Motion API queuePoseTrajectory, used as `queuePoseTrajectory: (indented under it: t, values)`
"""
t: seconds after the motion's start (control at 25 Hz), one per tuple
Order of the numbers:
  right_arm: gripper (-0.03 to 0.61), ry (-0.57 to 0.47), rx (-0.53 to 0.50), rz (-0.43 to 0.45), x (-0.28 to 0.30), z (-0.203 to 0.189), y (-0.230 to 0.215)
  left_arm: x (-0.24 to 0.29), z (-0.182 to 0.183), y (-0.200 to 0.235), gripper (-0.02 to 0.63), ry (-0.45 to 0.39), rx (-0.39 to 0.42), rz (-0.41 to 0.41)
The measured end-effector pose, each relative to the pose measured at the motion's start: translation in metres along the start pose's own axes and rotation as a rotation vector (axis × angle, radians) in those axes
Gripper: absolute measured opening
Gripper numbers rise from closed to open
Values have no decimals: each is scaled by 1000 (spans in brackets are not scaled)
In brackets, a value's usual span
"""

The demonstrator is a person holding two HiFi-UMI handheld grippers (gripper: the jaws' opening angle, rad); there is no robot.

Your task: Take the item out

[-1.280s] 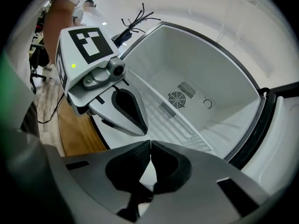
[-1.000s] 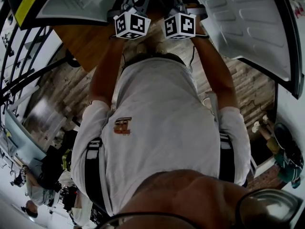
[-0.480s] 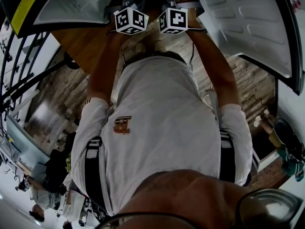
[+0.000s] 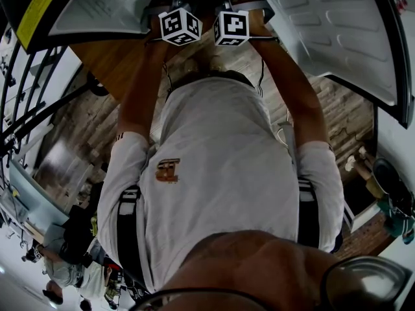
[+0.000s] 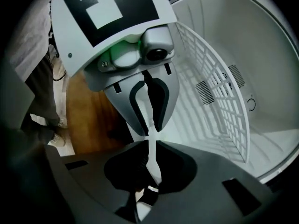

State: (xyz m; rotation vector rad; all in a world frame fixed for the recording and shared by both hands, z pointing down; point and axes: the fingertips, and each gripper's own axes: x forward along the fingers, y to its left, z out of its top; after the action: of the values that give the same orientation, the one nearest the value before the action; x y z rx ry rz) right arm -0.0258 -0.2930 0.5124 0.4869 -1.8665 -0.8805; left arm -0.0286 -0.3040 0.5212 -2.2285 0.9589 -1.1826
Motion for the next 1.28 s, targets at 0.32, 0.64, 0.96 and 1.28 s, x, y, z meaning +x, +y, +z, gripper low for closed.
queuePoseTrajectory:
  t: [0.32,0.64,0.96,1.28]
  values:
    - [37,29,-47,23,11,-1,2,9,-7,2,120,25,54,-34]
    - [149,45,-44,60,20,-5,5,20,-13,4,135,51,119,-65]
    - [153,110,-107,79,33,-15,10,23,-14,1,141,52,142,-87]
    - [161,180,-152,94,50,-25,11,28,-13,-2,152,49,178,-107]
